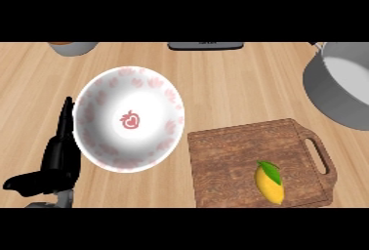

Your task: Pick the lemon from the cutting board and place it in the pot

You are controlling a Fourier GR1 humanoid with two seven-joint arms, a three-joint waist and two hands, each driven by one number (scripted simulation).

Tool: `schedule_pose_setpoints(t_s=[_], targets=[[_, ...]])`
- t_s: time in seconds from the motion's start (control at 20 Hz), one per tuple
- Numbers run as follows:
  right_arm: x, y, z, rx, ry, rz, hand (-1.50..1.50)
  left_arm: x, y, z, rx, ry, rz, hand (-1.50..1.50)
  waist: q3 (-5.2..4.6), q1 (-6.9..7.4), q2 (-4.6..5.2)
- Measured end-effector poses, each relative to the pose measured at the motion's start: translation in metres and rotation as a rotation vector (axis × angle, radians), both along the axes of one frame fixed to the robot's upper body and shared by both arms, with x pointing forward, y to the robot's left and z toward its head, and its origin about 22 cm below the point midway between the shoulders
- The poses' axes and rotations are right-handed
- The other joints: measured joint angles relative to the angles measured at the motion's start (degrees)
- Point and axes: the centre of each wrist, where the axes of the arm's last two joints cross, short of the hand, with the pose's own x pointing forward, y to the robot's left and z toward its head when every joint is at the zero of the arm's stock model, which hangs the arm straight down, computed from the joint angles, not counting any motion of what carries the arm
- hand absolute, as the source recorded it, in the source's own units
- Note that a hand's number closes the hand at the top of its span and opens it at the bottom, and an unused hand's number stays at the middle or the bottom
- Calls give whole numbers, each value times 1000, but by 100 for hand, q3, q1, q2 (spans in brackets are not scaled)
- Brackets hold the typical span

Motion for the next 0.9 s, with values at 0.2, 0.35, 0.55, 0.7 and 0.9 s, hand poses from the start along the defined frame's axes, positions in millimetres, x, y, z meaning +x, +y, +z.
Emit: schedule_pose_setpoints(t_s=[0.2, 0.35, 0.55, 0.7, 0.9], targets=[[-3, 30, 1, -78, 86, -49, -150, 4, -4, 2, 1, -2, -24, 0, 3, 85, 9], [2, 51, -6, -100, 136, -70, -150, 4, -6, 3, 1, 5, -32, 0, 8, 137, 9], [7, 70, -13, -139, 189, -95, -150, 1, -5, 0, 0, 10, -32, 0, 12, 156, 5], [14, 77, -22, -187, 234, -137, -150, -2, -4, 1, -3, 17, -44, 0, 9, 168, 8], [23, 87, -34, -215, 282, -148, -150, -1, -3, -2, 4, 10, -36, 0, 15, 160, 2]])
